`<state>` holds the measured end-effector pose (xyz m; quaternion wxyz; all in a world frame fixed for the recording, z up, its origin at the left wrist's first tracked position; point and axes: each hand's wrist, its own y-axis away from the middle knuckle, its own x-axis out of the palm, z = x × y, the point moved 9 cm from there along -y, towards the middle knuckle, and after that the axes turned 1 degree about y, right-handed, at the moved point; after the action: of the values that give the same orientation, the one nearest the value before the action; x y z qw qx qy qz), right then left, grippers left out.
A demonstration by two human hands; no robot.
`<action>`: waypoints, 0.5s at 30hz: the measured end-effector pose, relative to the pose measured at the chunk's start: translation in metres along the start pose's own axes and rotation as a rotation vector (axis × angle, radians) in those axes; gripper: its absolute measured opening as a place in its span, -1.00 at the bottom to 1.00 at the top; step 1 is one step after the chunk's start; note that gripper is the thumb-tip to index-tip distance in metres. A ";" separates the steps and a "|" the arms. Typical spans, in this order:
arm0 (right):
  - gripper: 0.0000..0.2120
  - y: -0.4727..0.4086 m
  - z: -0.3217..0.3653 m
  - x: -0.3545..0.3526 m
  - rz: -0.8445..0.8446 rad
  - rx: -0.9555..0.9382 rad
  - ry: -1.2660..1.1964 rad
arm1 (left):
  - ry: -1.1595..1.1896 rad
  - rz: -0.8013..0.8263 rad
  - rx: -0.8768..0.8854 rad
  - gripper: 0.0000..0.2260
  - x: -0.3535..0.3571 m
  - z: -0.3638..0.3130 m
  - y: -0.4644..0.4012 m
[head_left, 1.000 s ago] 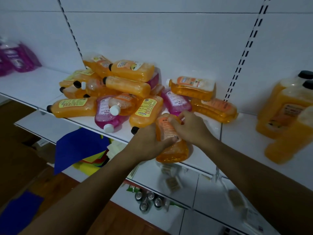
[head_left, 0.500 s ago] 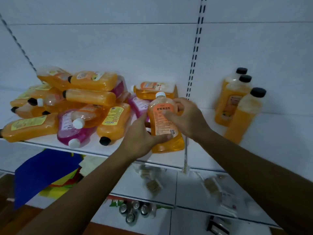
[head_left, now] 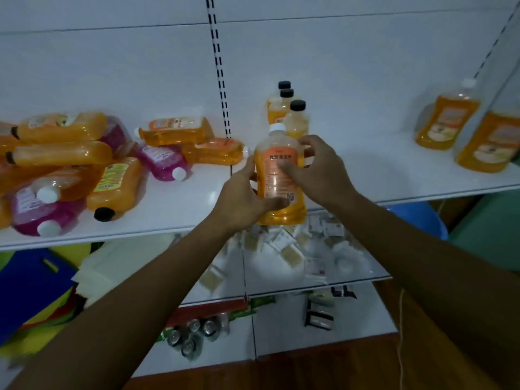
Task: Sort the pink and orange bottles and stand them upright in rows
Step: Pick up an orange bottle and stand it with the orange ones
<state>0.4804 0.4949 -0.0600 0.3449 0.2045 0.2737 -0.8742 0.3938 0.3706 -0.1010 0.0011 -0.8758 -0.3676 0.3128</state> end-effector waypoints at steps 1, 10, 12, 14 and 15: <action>-0.48 0.010 -0.004 -0.011 -0.009 0.005 -0.011 | 0.006 -0.005 0.006 -0.20 0.010 -0.008 0.007; -0.44 0.091 -0.076 -0.138 -0.181 0.094 -0.013 | 0.009 0.007 0.117 -0.12 0.138 -0.093 0.041; -0.43 0.099 -0.088 -0.166 -0.232 0.100 0.000 | 0.037 0.021 0.133 -0.07 0.165 -0.107 0.037; -0.43 0.104 -0.101 -0.190 -0.277 0.103 0.009 | 0.062 0.046 0.158 -0.04 0.191 -0.122 0.031; -0.43 0.104 -0.108 -0.201 -0.298 0.108 0.016 | 0.074 0.058 0.174 -0.03 0.202 -0.128 0.026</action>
<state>0.7096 0.5967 -0.0683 0.1978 0.1868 0.2563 -0.9275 0.5889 0.5116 -0.1145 0.0820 -0.8936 -0.3133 0.3107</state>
